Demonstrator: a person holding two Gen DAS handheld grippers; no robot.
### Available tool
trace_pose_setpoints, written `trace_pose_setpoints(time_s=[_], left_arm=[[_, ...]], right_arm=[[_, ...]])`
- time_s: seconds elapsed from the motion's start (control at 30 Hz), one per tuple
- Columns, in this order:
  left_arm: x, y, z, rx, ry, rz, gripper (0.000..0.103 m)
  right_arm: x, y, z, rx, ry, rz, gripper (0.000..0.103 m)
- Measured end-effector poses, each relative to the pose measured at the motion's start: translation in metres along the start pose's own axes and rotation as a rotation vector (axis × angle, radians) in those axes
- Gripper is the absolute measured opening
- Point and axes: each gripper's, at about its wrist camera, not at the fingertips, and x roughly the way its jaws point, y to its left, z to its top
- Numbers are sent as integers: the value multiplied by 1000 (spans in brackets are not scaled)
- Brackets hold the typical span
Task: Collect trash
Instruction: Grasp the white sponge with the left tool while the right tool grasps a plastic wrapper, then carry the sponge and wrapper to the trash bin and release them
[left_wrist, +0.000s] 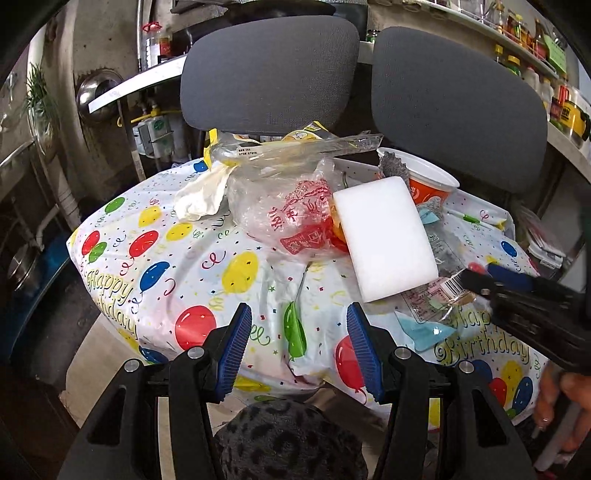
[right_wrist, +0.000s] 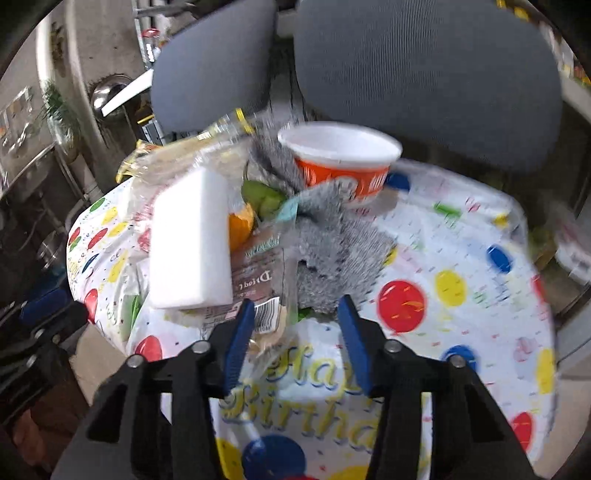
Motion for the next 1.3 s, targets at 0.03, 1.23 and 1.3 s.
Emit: trace_pose_setpoints(time_s=[0.03, 1.23, 1.3], left_arm=[[1, 0, 0, 1, -1, 0, 55], [73, -71, 32, -142, 111, -61, 69], [68, -71, 30, -122, 113, -74, 68]], right_arm=[[6, -2, 0, 23, 22, 27, 41], [-96, -86, -27, 58, -170, -144, 5], [-98, -86, -27, 60, -174, -142, 5]])
